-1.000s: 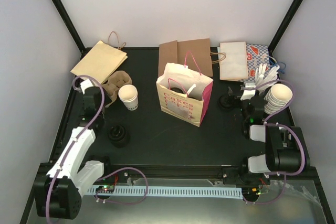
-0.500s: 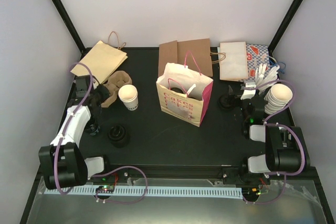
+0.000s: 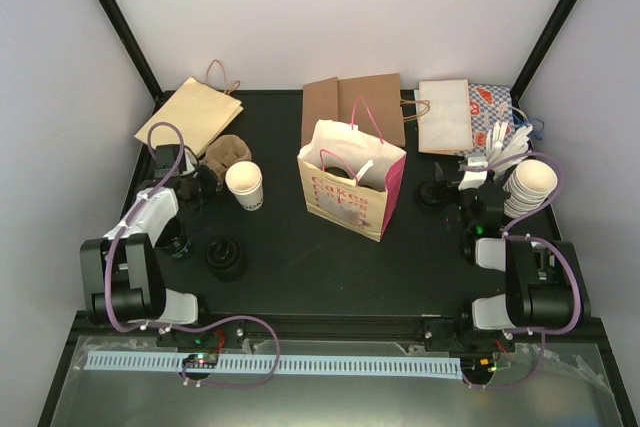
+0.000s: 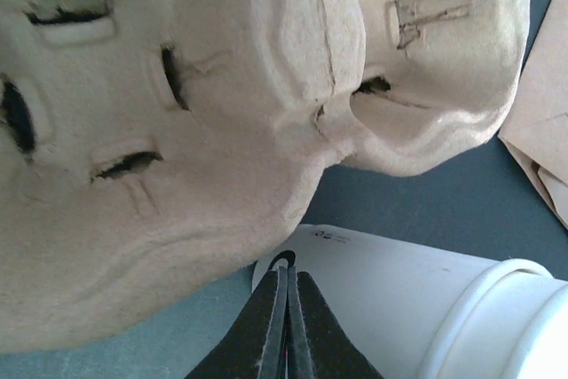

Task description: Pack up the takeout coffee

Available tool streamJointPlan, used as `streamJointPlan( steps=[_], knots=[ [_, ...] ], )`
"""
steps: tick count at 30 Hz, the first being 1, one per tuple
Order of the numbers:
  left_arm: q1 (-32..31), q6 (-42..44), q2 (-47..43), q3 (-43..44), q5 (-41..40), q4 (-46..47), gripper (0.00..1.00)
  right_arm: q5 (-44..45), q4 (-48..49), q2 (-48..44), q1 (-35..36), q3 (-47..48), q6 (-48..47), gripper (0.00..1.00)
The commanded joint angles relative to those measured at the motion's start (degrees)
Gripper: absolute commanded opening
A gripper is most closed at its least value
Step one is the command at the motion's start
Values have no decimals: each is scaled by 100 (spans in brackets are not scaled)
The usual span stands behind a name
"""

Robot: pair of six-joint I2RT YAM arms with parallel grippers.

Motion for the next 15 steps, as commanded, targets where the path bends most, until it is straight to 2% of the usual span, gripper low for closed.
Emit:
streamJointPlan(
  steps=[1, 15],
  knots=[
    [-82, -177, 148, 93, 530, 184, 2, 26, 363, 11, 18, -32, -95, 100],
    [-293, -339, 677, 60, 1103, 559, 2, 26, 365, 7, 20, -32, -93, 100]
  ],
)
